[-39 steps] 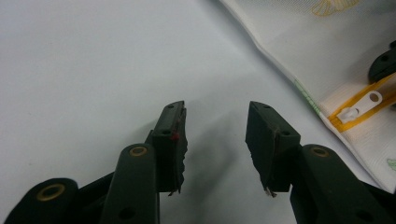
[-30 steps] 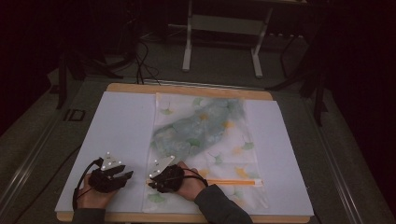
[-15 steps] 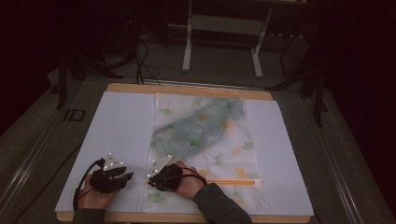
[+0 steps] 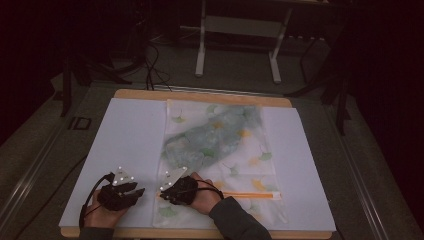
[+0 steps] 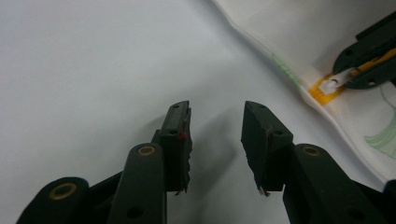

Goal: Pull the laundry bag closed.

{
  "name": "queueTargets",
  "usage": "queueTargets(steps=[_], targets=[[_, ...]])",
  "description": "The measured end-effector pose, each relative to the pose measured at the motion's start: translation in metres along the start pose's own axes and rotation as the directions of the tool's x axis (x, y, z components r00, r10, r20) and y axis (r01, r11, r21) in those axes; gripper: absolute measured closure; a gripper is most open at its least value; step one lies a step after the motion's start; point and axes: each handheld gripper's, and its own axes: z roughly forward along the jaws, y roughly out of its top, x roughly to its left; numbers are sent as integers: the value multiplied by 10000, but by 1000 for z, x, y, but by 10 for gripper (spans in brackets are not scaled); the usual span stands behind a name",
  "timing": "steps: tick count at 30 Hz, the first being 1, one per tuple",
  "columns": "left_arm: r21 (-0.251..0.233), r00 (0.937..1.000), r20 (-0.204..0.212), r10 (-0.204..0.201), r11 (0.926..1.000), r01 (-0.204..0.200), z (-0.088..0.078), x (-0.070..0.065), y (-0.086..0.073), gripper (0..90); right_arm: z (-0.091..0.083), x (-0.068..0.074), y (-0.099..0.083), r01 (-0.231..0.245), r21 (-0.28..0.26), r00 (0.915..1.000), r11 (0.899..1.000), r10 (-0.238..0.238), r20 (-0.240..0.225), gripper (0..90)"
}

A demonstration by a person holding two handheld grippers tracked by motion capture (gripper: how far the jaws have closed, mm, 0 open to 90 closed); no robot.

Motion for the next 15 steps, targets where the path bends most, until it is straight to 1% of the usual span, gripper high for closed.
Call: queueTargets(steps=[2,6,8,10,13,15], targets=[[97,10000,33,-21,10000,21,0,-2,0,621,0,0,-1,16,-31,10000,10000,-16,9,840],[78,9999,172,11,10000,-13,-1,-5,1,614,0,0,-1,-25,-47,10000,10000,25,-10,840],[60,9997,235,-59,10000,58,-2,-10,1,605,1,1,-2,21,-7,10000,10000,-21,-9,840],[3,9993,373,3,10000,-3,-4,-15,1,598,1,1,-2,44,-24,10000,10000,-45,-19,841],[64,9987,482,136,9999,-139,-4,-20,3,595,1,1,-2,49,-30,10000,10000,-49,0,841],[210,9984,532,204,9995,-215,-3,-23,4,595,1,1,-2,130,-1,9999,9999,-130,43,842]])
